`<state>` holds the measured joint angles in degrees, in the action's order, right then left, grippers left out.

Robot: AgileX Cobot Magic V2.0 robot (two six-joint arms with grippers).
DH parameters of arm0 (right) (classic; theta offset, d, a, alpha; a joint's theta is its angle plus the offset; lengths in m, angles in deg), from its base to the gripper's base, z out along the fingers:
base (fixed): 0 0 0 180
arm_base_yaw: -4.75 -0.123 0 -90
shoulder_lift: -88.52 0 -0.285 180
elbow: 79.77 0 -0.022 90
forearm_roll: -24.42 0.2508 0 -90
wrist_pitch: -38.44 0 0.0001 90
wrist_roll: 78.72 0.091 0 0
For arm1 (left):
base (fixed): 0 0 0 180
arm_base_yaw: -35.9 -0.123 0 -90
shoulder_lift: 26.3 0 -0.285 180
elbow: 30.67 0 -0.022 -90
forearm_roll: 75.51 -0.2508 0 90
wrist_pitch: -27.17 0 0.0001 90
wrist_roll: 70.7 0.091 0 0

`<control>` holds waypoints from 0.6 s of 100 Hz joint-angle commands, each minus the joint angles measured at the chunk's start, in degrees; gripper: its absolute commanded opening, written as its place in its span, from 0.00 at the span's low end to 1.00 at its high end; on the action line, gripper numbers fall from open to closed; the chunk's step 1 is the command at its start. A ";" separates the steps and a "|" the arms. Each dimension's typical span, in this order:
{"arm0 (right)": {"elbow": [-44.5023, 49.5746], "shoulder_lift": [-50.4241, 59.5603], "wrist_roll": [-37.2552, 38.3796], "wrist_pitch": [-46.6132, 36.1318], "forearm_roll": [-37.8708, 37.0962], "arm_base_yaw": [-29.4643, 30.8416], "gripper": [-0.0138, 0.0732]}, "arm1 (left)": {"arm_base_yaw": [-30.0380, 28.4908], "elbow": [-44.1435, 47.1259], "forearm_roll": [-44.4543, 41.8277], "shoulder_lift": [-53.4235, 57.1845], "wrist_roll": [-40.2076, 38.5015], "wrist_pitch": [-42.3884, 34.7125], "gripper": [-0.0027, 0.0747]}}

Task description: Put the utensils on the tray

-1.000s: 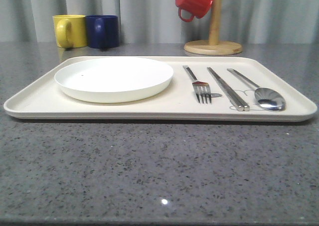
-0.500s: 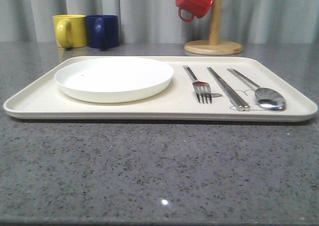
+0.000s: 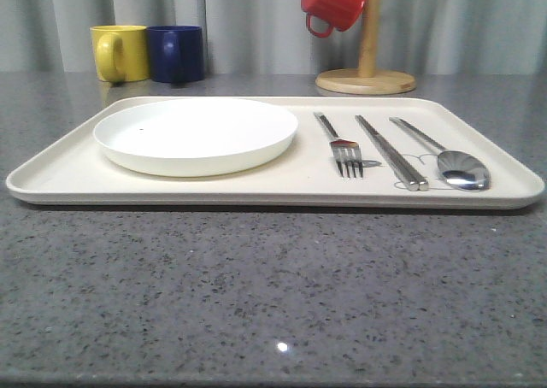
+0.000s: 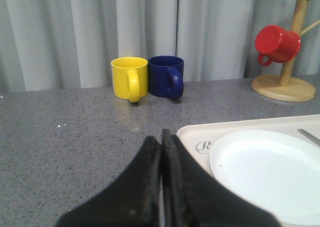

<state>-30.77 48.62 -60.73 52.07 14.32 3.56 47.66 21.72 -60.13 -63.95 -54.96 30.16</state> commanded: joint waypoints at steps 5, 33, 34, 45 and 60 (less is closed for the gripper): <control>-1.50 0.04 -0.70 -4.71 -0.89 0.46 0.08 | 0.20 -1.45 0.24 -0.26 -0.30 -4.64 0.01; 2.76 5.46 -9.15 -7.67 4.70 0.46 0.08 | 0.20 -1.45 0.24 -0.26 -0.30 -4.64 0.01; 3.35 5.76 -9.59 -7.87 5.10 0.46 0.08 | 0.20 -1.45 0.24 -0.26 -0.30 -4.64 0.01; 7.77 10.71 -14.99 -10.64 9.67 0.46 0.08 | 0.20 -1.45 0.24 -0.26 -0.30 -4.64 0.01; 14.20 18.47 -15.47 -12.42 10.11 0.57 0.08 | 0.20 -1.45 0.24 -0.26 -0.30 -4.64 0.01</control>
<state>-18.09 63.18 -74.77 45.73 23.72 3.56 47.66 21.72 -60.13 -63.95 -54.96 30.16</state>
